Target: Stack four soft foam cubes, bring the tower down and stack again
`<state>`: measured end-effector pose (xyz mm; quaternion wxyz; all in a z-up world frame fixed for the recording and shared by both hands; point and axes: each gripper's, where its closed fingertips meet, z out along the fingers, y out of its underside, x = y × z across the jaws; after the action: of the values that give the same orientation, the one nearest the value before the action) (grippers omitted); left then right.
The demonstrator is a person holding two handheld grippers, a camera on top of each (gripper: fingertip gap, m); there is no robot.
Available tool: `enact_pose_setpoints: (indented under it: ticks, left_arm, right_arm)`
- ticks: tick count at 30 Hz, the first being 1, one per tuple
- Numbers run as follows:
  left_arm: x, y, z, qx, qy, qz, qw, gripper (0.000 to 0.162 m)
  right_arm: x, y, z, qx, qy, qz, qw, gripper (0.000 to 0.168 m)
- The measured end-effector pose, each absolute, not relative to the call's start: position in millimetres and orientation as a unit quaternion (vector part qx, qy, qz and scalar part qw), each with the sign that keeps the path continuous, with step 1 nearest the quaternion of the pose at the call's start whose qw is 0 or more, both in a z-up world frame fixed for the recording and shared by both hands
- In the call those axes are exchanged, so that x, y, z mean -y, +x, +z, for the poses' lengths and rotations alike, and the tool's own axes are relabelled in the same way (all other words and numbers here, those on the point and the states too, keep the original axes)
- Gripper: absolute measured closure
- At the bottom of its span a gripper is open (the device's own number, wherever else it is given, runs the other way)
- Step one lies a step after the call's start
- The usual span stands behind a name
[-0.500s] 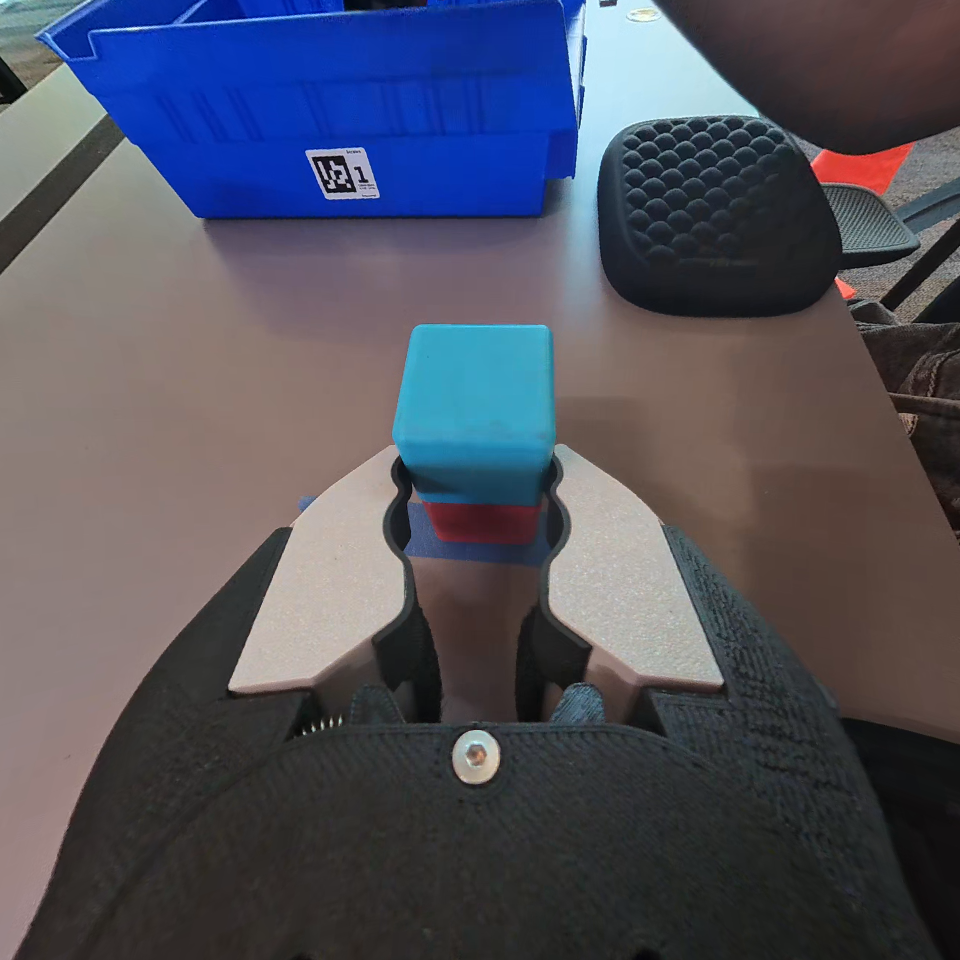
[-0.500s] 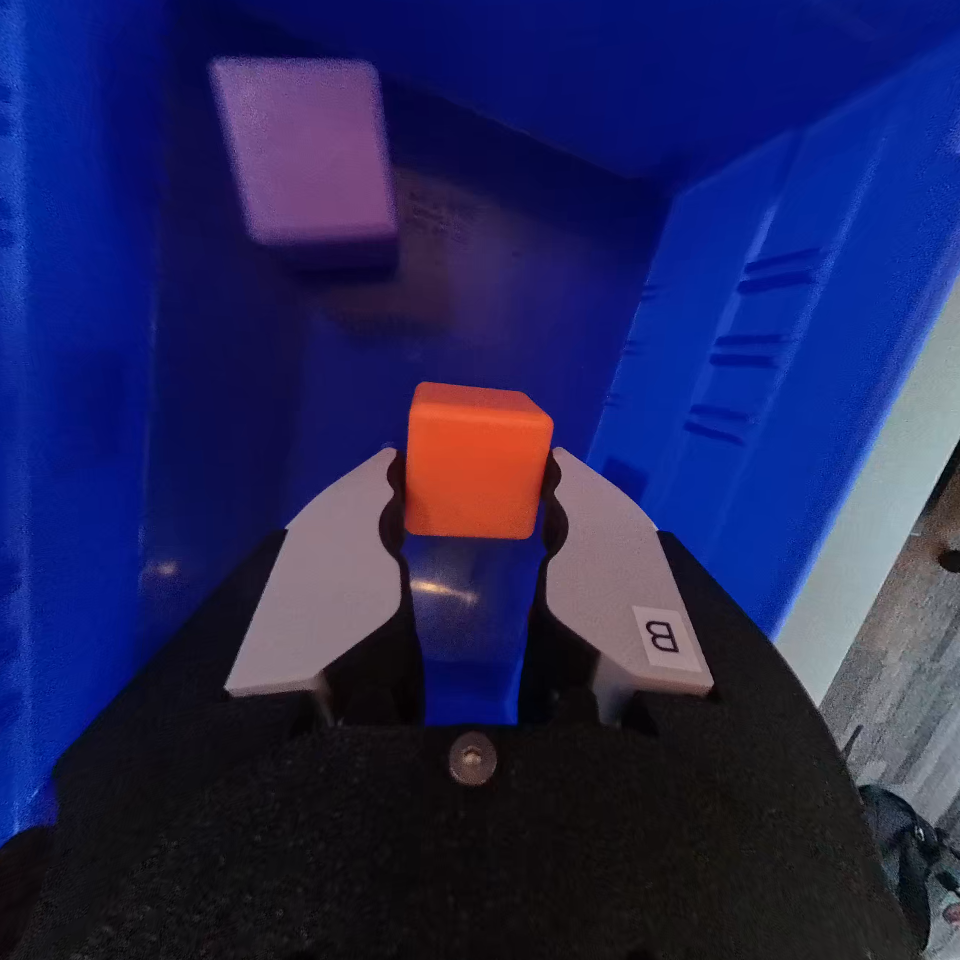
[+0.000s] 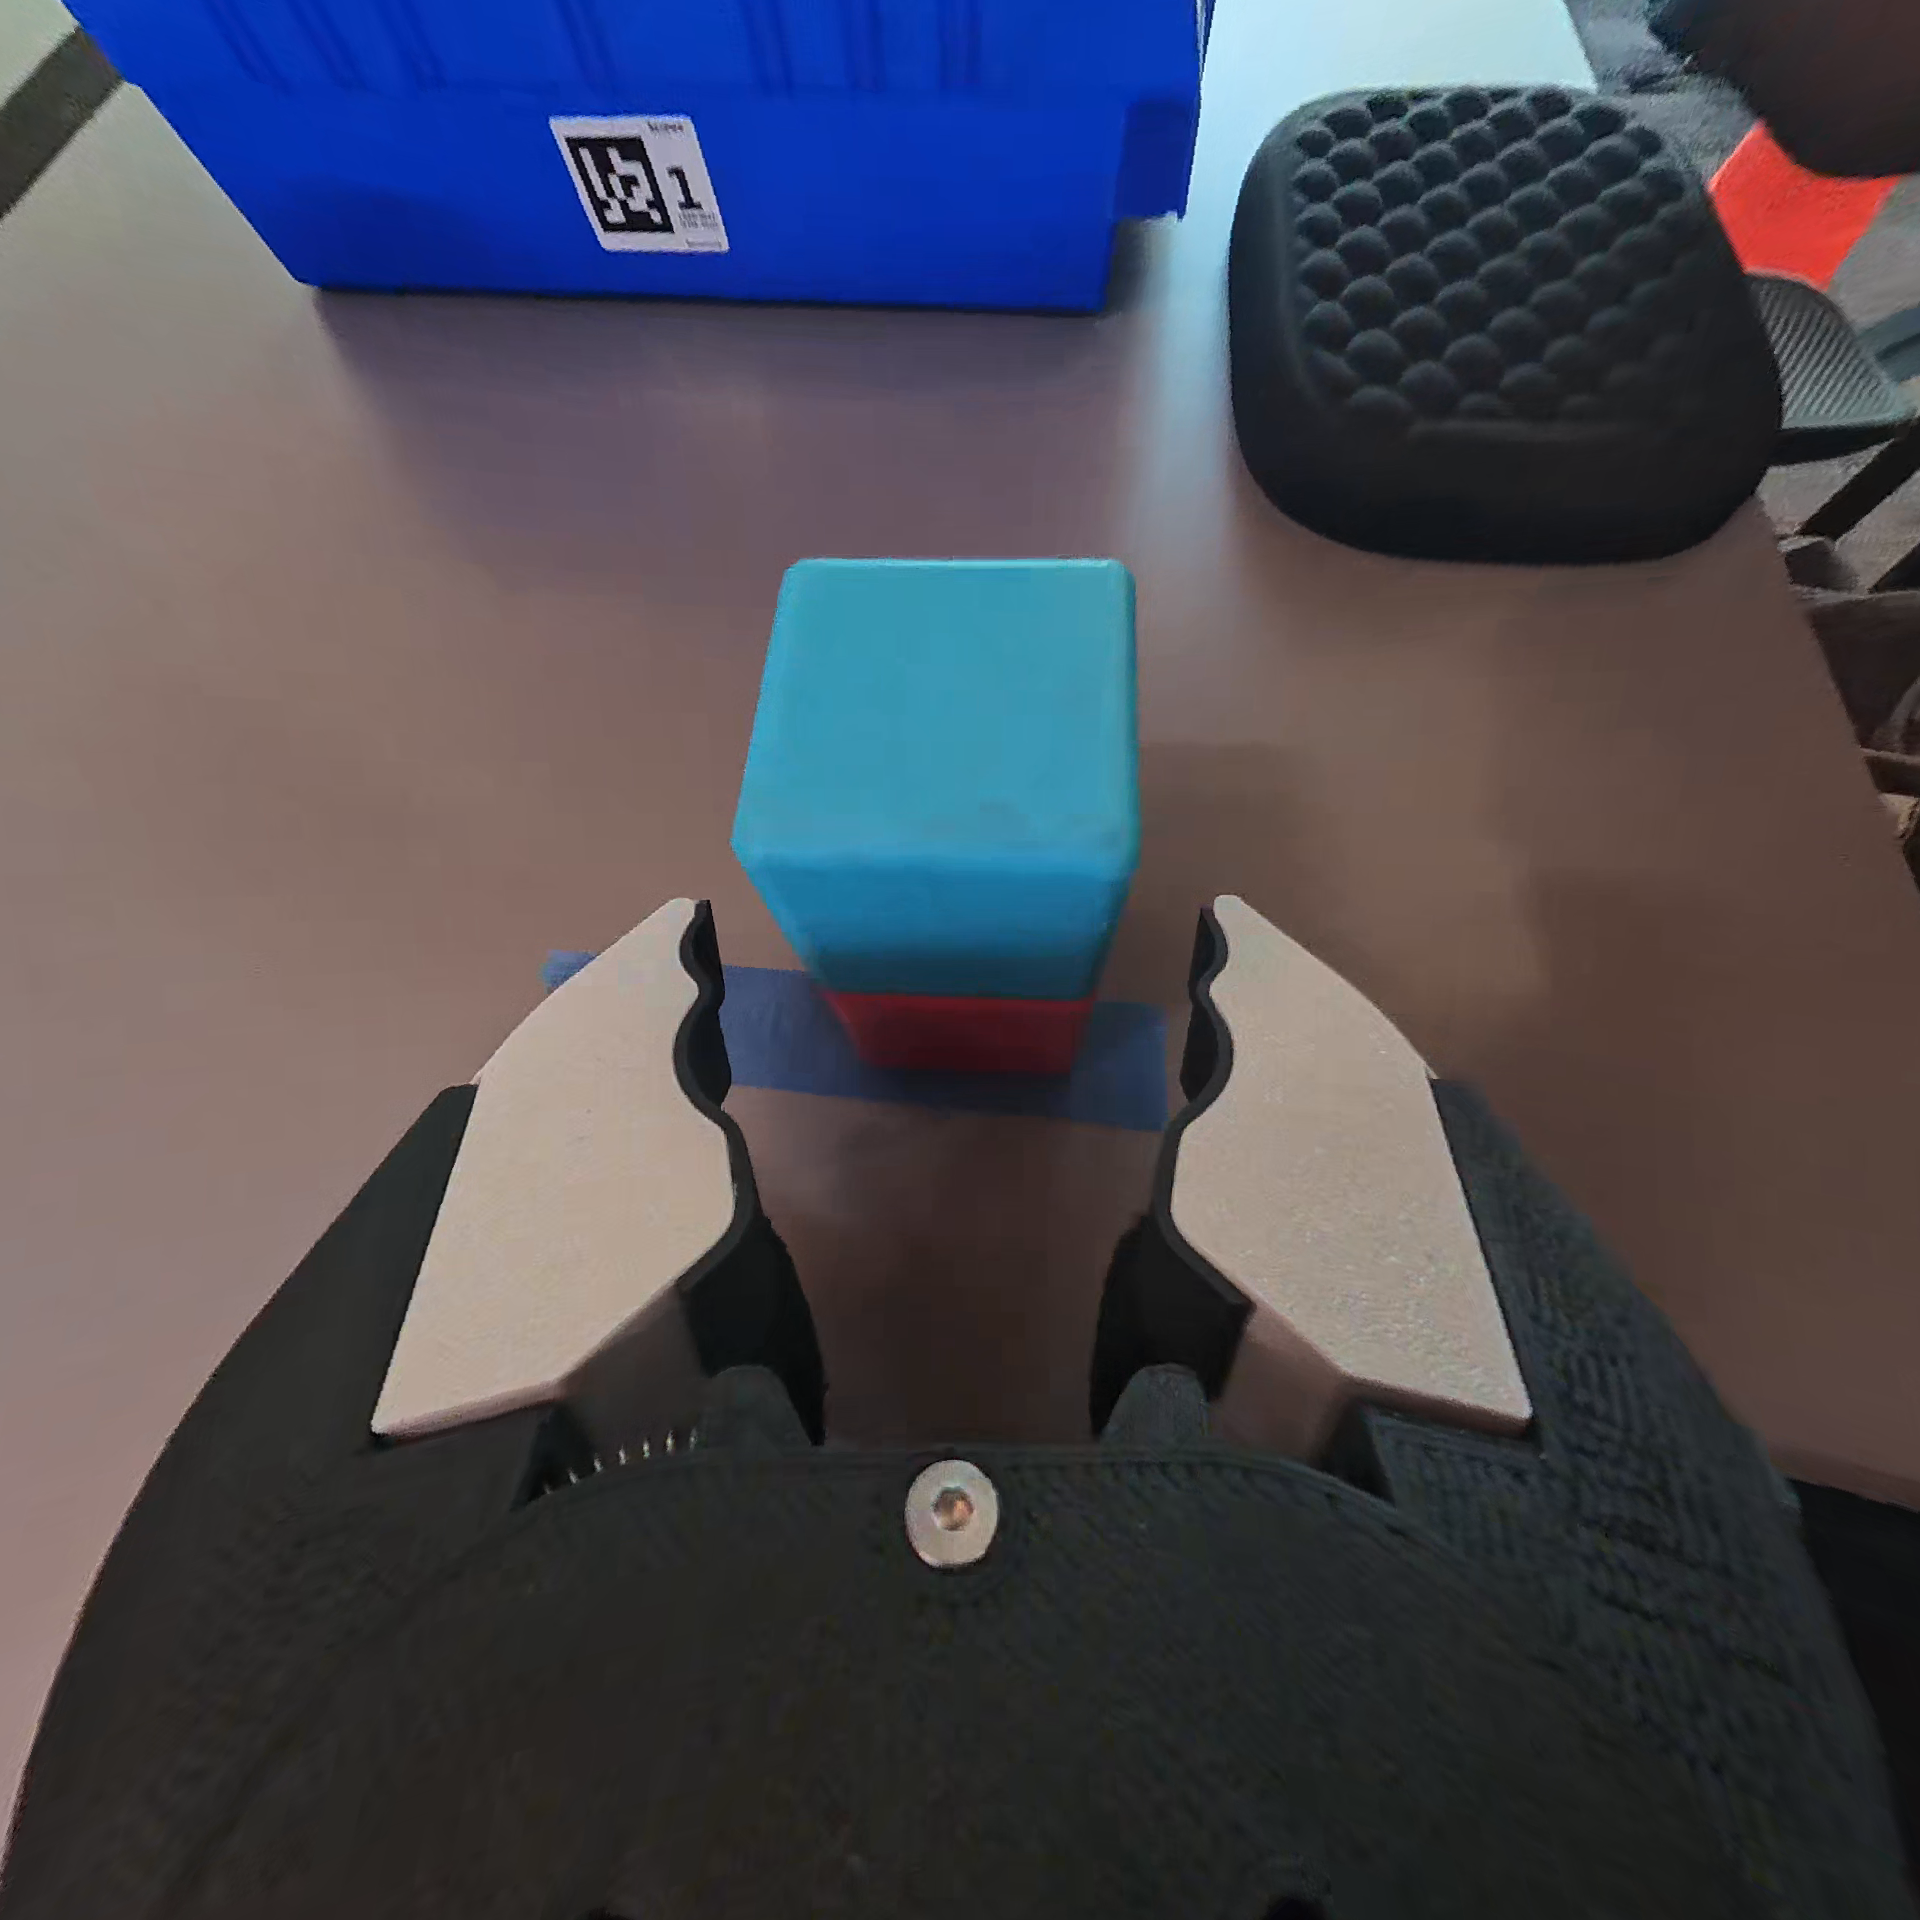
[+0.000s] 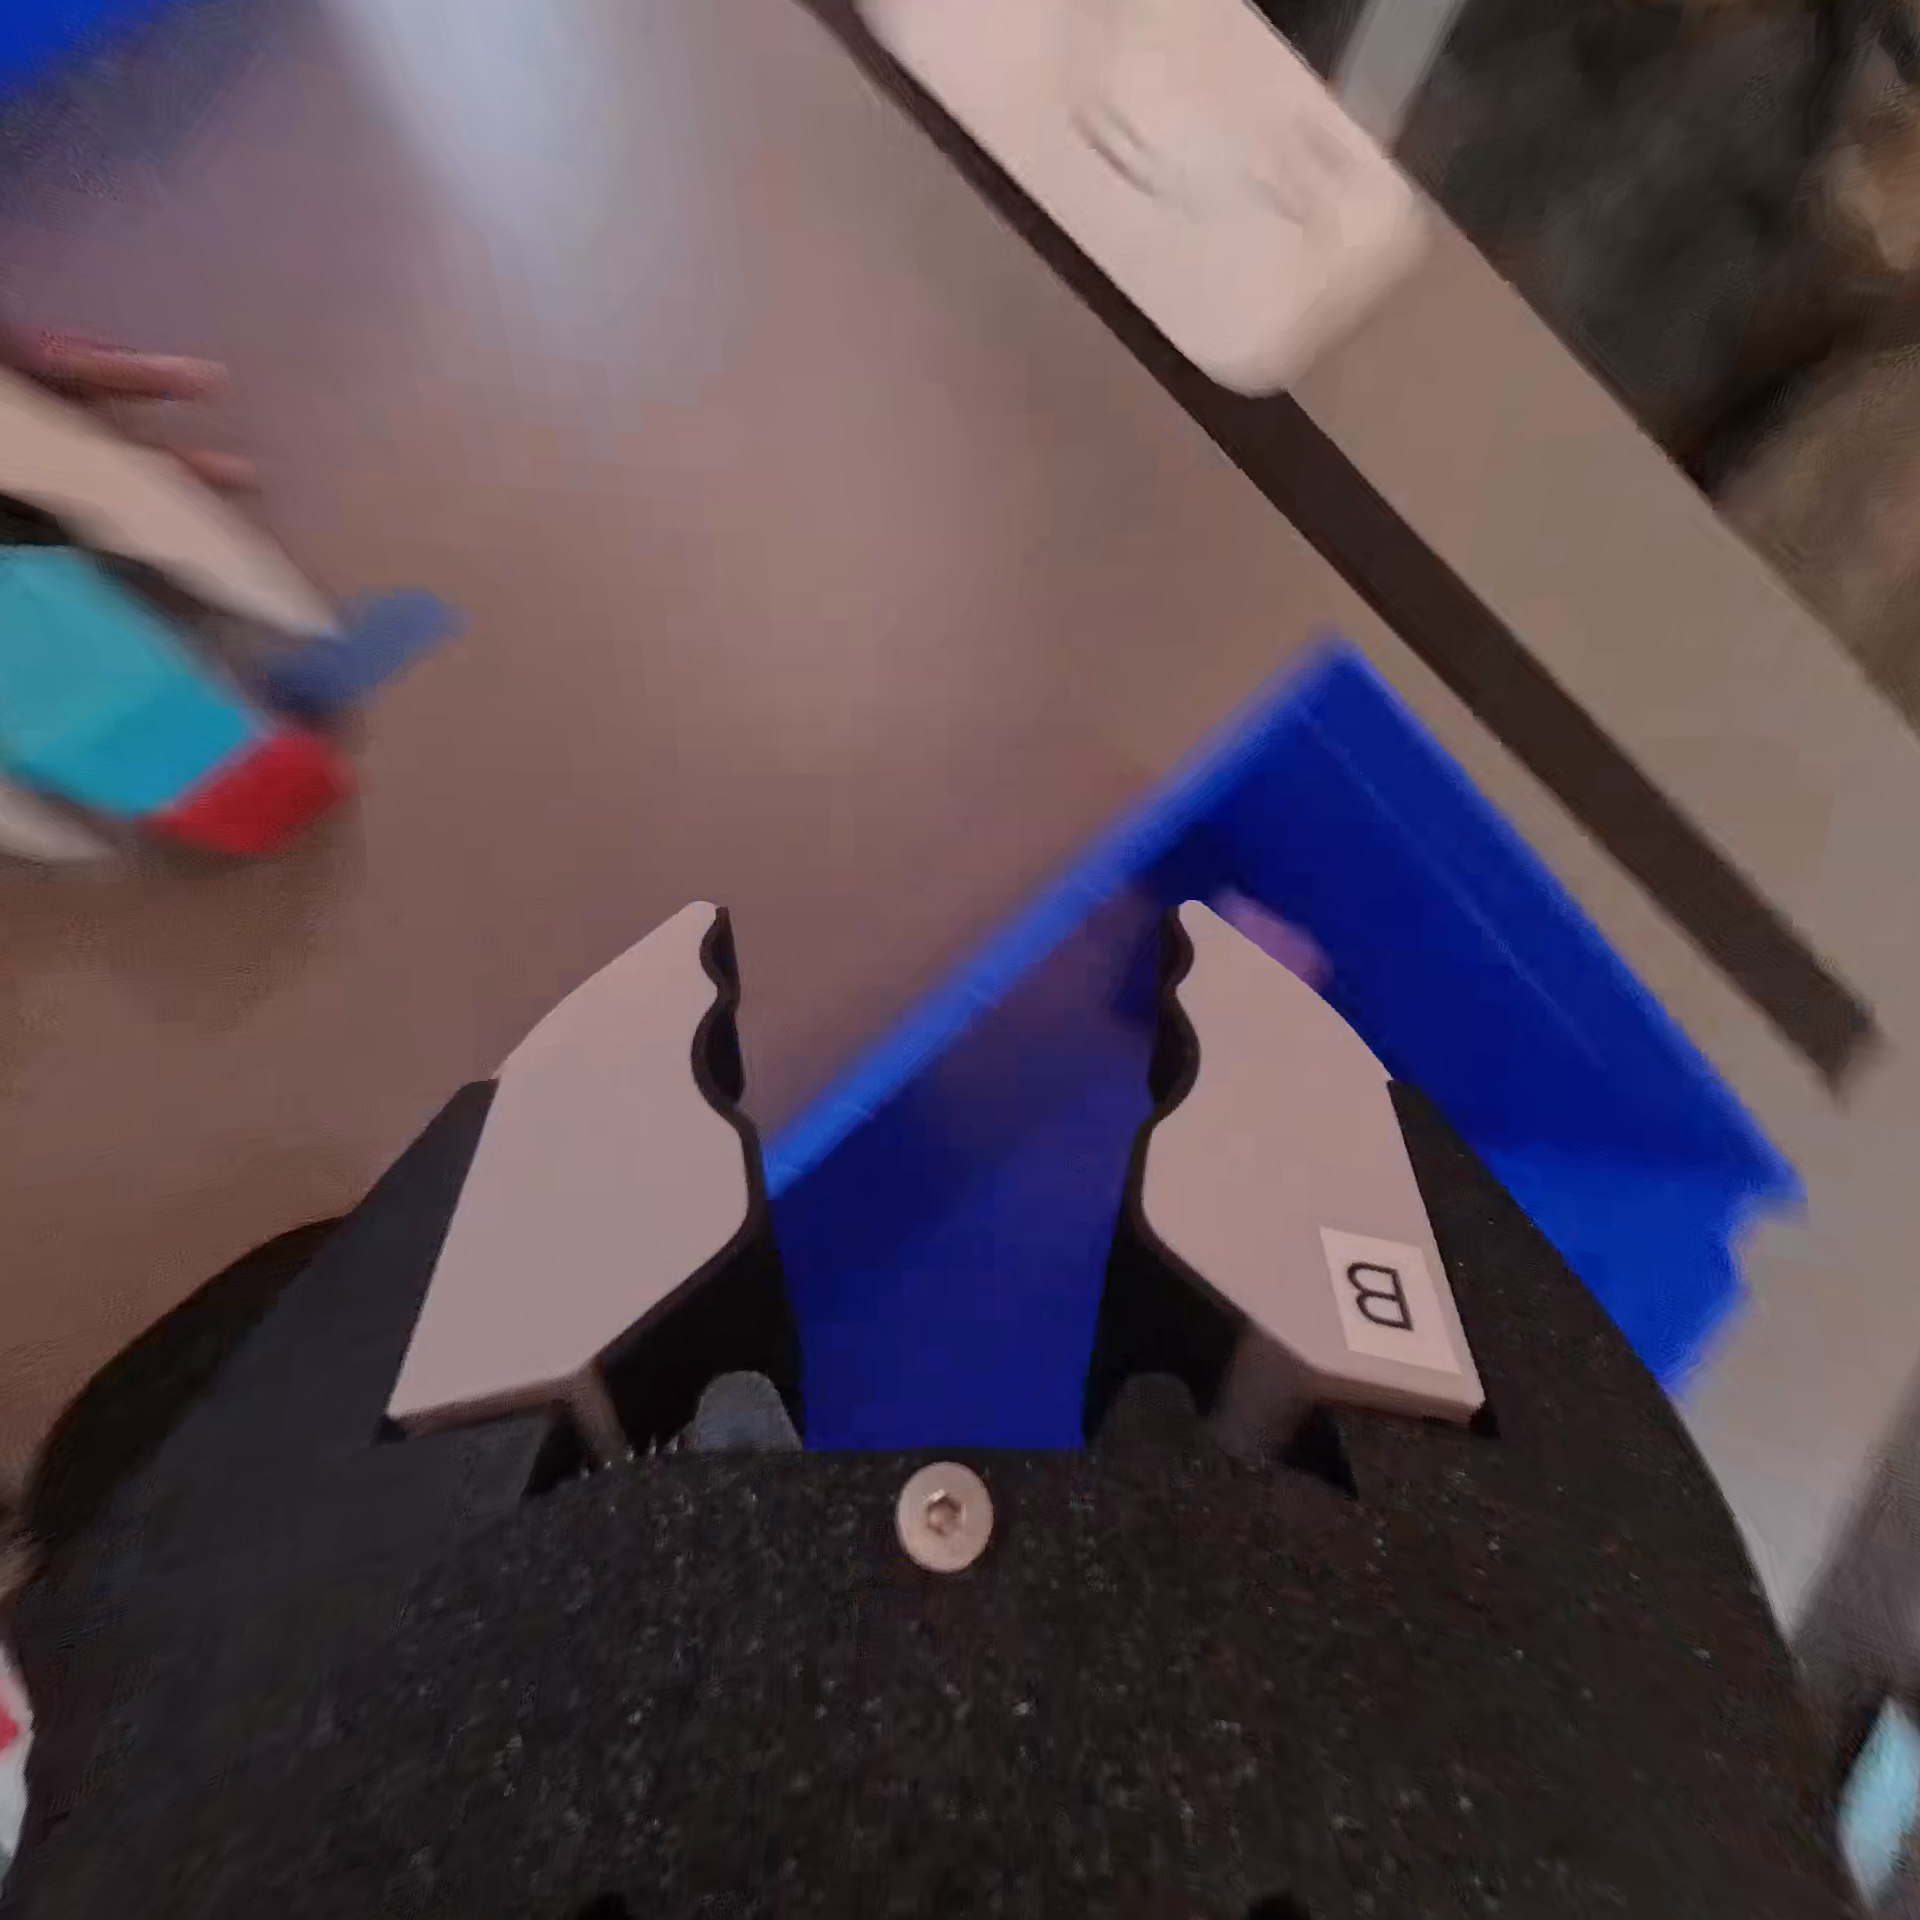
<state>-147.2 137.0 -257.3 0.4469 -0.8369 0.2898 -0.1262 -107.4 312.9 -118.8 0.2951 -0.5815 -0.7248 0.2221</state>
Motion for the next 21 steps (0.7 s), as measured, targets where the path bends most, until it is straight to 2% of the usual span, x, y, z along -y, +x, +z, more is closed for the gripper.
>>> enact_pose_setpoints:
  ticks: [2, 5, 11, 13, 14, 21]
  left_arm:
    - [-138.5, -147.0, -260.8, -0.291, -0.841, -0.12, 0.44, 0.077]
    - [-140.3, -149.0, -264.8, -0.284, -0.849, -0.116, 0.429, 0.089]
    - [-139.4, -146.8, -276.5, -0.302, -0.861, -0.102, 0.397, 0.105]
    - [-139.2, -145.5, -276.3, -0.307, -0.859, -0.105, 0.397, 0.106]
    - [-139.1, -146.0, -276.1, -0.305, -0.859, -0.103, 0.397, 0.106]
    - [-135.9, -147.3, -276.7, -0.3, -0.863, -0.107, 0.393, 0.106]
  right_arm:
    - [-234.2, -121.4, -113.0, 0.81, -0.456, 0.269, 0.252, 0.091]
    - [-161.2, -137.0, -141.0, 0.883, -0.341, 0.26, 0.19, 0.093]
    - [-120.4, -155.8, -206.1, 0.93, -0.291, 0.204, 0.092, 0.099]
    - [-119.8, -158.2, -218.8, 0.935, -0.289, 0.187, 0.086, 0.106]
    - [-119.7, -160.7, -221.0, 0.934, -0.29, 0.187, 0.093, 0.118]
    - [-126.4, -157.5, -211.1, 0.918, -0.301, 0.227, 0.123, 0.119]
